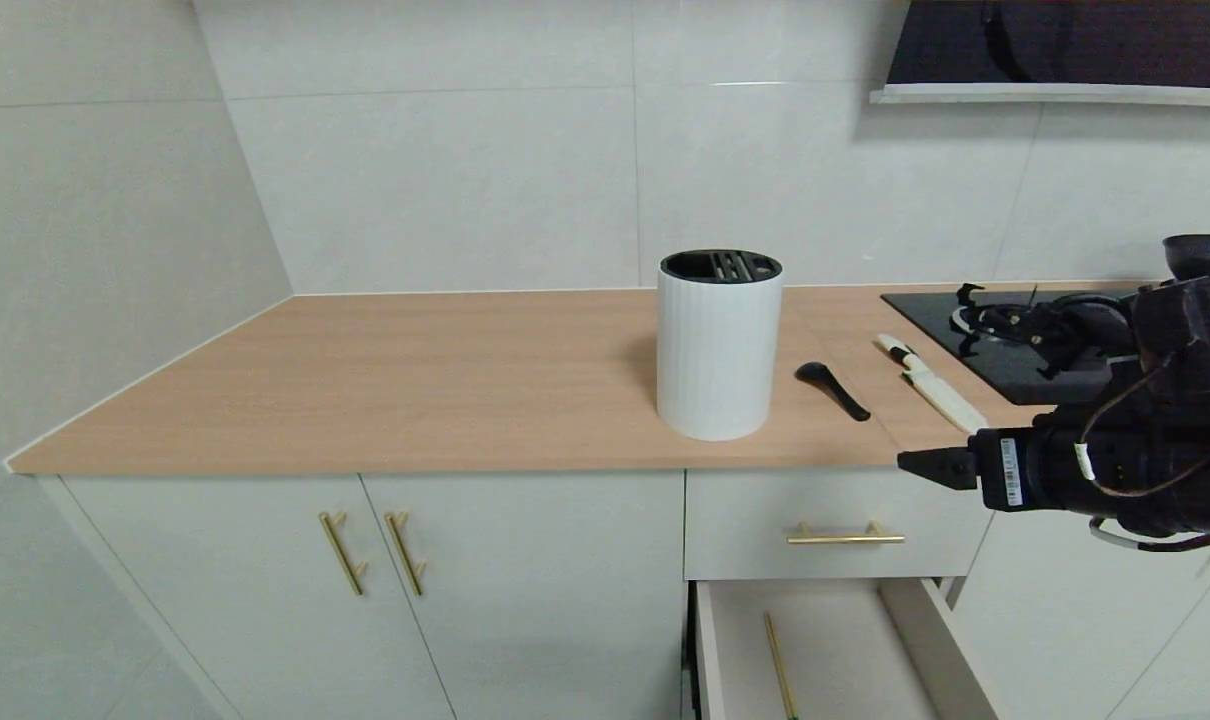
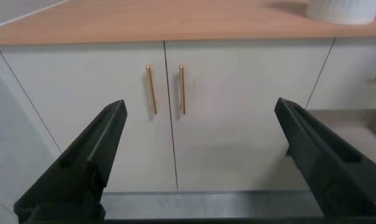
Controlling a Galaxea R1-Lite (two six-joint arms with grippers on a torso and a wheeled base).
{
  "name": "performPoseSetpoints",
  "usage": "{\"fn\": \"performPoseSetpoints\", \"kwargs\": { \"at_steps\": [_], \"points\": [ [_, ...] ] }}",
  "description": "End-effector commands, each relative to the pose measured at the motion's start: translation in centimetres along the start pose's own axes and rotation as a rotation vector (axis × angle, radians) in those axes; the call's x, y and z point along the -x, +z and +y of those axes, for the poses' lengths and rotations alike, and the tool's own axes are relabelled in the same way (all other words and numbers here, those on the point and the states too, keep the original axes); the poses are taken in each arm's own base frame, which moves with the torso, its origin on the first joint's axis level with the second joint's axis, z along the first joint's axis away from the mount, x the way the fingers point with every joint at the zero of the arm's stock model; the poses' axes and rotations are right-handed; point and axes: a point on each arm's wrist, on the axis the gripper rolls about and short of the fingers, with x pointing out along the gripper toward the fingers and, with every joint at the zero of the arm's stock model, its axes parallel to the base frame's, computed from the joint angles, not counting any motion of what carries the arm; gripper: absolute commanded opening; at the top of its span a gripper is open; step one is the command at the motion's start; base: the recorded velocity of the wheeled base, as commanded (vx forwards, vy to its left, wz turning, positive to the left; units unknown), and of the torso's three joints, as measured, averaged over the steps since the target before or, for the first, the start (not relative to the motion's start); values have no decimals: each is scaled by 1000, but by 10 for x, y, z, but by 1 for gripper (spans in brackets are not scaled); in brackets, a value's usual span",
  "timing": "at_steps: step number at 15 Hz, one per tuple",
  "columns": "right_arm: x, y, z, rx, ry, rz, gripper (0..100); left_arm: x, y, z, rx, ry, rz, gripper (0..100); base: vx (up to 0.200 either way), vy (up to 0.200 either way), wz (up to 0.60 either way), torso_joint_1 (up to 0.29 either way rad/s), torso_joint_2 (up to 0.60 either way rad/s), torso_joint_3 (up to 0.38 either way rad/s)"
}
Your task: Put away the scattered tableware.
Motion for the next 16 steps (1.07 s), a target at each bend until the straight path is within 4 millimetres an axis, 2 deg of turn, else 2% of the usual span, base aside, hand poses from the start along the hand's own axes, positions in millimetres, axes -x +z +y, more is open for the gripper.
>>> {"fn": "performPoseSetpoints", "kwargs": {
  "at_steps": [1, 3, 5, 6, 8, 9, 11, 16],
  "points": [
    [-40, 11, -12, 14, -49, -33, 100, 0, 0, 0, 0, 0, 0, 100, 0, 0, 0, 41, -80, -51],
    [-79, 29, -24, 22, -58, -59, 100, 0, 0, 0, 0, 1, 2, 100, 0, 0, 0, 0, 0, 0],
    [-101, 46, -32, 10, -27, -75, 100, 0, 0, 0, 0, 1, 2, 100, 0, 0, 0, 0, 0, 0],
    [-119, 58, -35, 34, -17, -87, 100, 0, 0, 0, 0, 0, 2, 100, 0, 0, 0, 0, 0, 0],
    [-139, 65, -35, 87, -13, -89, 100, 0, 0, 0, 0, 1, 0, 100, 0, 0, 0, 0, 0, 0],
    [-161, 68, -35, 104, -9, -89, 100, 0, 0, 0, 0, 0, 0, 100, 0, 0, 0, 0, 0, 0],
    [-186, 59, -36, 110, -12, -51, 100, 0, 0, 0, 0, 0, 0, 100, 0, 0, 0, 0, 0, 0],
    [-224, 38, -46, 118, -23, 7, 100, 0, 0, 0, 0, 1, 2, 100, 0, 0, 0, 0, 0, 0]
  ]
}}
